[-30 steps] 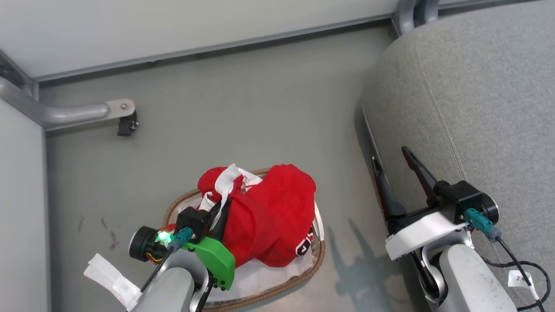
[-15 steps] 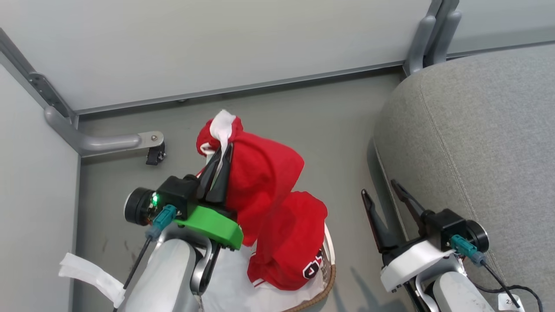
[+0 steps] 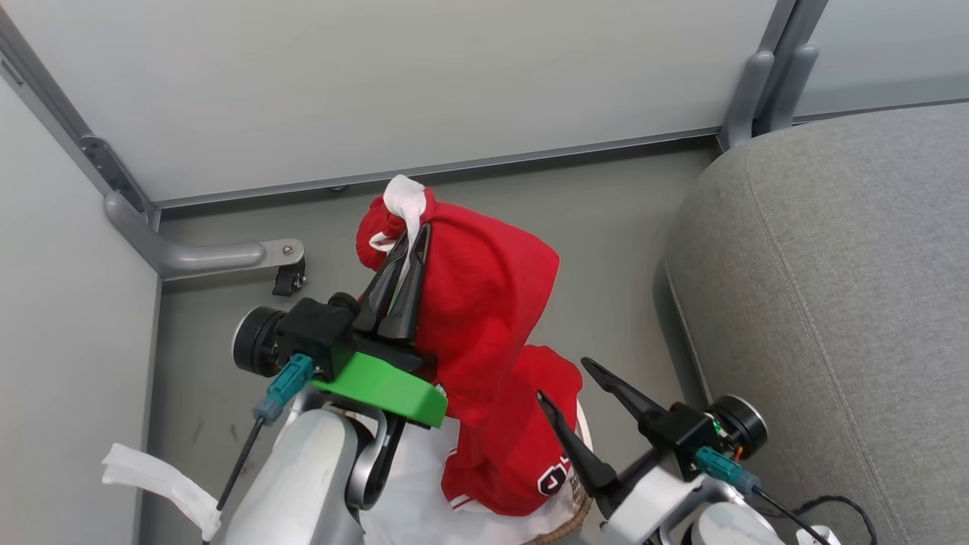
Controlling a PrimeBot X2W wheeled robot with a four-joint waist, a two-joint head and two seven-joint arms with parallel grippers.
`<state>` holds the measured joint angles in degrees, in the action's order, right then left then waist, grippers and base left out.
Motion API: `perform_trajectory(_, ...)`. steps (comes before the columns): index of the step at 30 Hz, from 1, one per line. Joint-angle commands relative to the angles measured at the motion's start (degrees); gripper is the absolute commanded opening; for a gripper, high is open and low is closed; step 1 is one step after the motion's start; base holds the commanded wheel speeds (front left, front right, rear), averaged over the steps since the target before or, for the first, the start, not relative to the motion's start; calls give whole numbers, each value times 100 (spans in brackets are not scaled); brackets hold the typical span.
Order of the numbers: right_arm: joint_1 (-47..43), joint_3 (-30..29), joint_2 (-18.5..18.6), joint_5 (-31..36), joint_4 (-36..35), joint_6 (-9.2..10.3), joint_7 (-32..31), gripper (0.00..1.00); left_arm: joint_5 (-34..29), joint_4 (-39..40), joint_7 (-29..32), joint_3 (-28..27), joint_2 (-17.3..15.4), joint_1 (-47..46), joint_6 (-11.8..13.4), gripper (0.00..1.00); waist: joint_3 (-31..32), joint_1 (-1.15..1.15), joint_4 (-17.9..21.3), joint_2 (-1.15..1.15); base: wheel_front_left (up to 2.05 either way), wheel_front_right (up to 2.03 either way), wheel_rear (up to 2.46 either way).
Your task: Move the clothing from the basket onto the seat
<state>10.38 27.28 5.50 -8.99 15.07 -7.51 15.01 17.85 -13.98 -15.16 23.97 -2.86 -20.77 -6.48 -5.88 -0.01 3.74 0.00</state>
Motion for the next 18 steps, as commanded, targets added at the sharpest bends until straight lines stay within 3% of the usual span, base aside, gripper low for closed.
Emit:
perform_trajectory(1, 113, 73, -7, -103, -37, 4, 26, 100, 30, 26, 1, 13, -9, 5, 40, 0, -25, 1, -31, 0, 0, 0, 0)
perform_trajectory(12, 737, 428, -199, -436, 42, 4, 25, 100, 71, 11, 1, 337, -8, -84, 32, 0, -116, 1, -203, 0, 0, 0, 0)
perform_trajectory(18, 1018, 183, -248, -215, 643, 4, 20, 100, 123, 32, 1, 585, -8, -166, 18, 0, -164, 1, -349, 0, 0, 0, 0)
